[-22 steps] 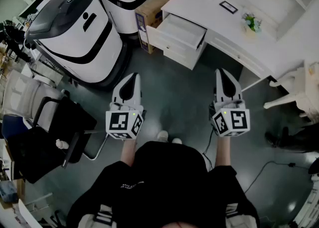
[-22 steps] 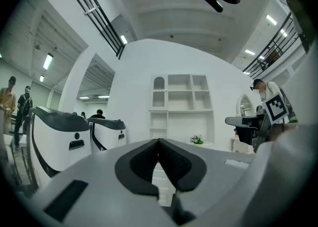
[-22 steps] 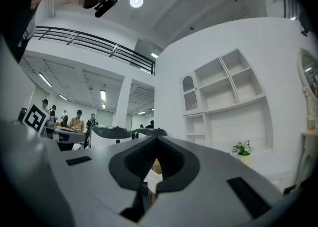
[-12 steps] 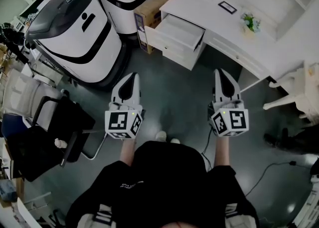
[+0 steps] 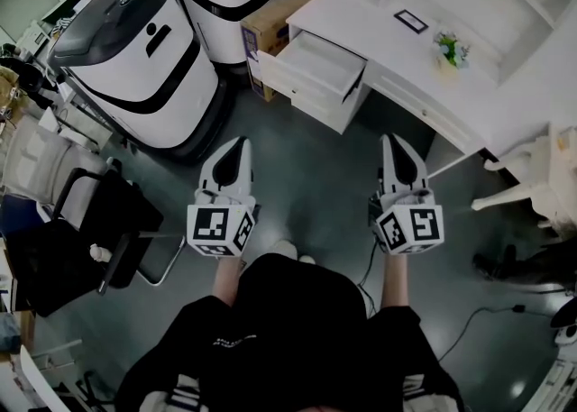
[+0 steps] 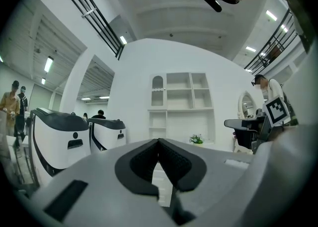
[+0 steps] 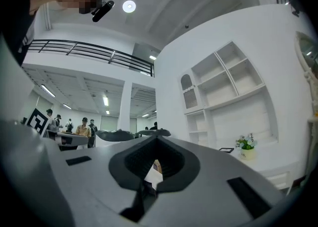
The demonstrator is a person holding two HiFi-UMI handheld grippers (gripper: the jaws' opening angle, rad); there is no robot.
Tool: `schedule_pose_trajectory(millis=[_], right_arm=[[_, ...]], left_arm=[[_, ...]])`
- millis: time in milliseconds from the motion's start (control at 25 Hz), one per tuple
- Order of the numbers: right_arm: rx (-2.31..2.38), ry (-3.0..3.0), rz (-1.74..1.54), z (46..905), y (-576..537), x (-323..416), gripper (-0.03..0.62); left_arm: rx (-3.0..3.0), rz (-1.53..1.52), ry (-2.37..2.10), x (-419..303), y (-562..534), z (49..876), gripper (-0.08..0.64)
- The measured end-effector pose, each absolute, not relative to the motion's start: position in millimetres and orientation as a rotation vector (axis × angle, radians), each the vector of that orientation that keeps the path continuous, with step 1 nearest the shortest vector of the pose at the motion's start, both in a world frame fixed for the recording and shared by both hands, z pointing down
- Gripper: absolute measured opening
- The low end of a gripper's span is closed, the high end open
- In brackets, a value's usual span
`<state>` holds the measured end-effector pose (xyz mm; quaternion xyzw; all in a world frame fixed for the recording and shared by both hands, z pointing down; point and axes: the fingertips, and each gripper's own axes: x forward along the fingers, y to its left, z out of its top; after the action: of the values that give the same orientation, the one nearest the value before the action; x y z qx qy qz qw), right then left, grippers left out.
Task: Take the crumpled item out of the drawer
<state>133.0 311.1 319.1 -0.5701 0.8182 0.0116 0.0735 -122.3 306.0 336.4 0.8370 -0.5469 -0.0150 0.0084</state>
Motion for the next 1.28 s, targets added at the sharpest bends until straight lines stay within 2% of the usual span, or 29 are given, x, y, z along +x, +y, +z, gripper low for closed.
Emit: schedule_pose_trajectory(millis=[400,1280], right_arm=[[-1.728,2.458,-0.051,342,264,147,-0.008],[-1.823,2.388,-0.144,364,66,129,-0.008]], left_arm=[[2.556,-0.006,-1.719,-117,268,359,-0.003],[2.613,0.021,-1.508,-120,53,383,-0.003]])
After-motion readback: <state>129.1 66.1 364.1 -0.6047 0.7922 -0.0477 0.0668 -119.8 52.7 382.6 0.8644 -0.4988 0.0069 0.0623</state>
